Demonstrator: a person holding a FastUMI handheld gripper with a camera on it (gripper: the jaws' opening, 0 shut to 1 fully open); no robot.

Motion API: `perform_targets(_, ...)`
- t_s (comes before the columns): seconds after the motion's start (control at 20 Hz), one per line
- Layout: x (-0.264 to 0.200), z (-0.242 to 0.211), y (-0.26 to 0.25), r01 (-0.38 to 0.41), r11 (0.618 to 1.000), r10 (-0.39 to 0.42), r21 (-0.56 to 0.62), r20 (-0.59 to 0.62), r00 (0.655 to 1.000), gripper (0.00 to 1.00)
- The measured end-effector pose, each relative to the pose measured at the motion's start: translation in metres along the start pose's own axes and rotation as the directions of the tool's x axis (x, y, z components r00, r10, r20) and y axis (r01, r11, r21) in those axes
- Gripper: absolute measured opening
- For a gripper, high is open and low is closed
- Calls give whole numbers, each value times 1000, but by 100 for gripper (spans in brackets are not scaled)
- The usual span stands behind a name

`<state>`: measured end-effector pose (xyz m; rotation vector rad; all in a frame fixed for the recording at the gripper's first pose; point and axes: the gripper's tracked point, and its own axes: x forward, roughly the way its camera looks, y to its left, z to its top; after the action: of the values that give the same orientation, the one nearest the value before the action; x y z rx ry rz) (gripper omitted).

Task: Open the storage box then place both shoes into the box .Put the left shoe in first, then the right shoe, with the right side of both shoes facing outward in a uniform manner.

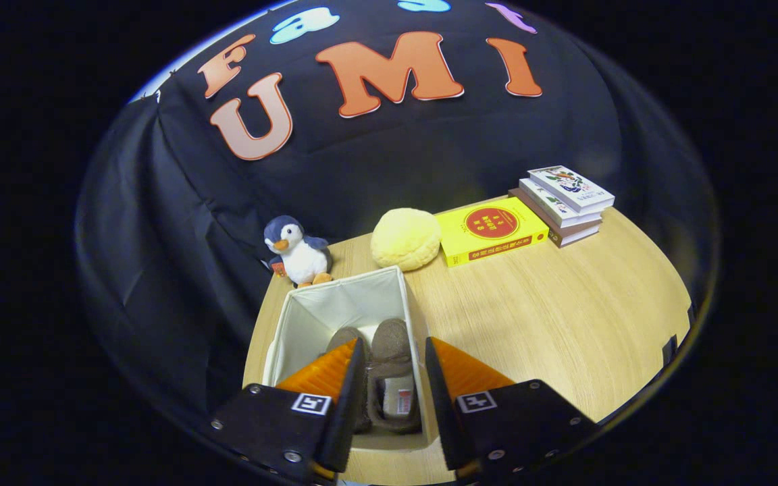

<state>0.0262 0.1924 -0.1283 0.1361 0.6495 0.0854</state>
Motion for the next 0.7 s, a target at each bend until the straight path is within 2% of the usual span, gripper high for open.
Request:
perform_targets(0.15,-19,20,-19,37,999,-34,-37,59,998,85)
perform_targets(0.25,-30,37,-30,50,997,-44,-53,103,994,93)
perform_targets(0.35,-44,54,-41,65,995,-54,-70,149,987,98)
perform_targets(0.7,-83,97,-67,108,984,-66,-143,271,960,98)
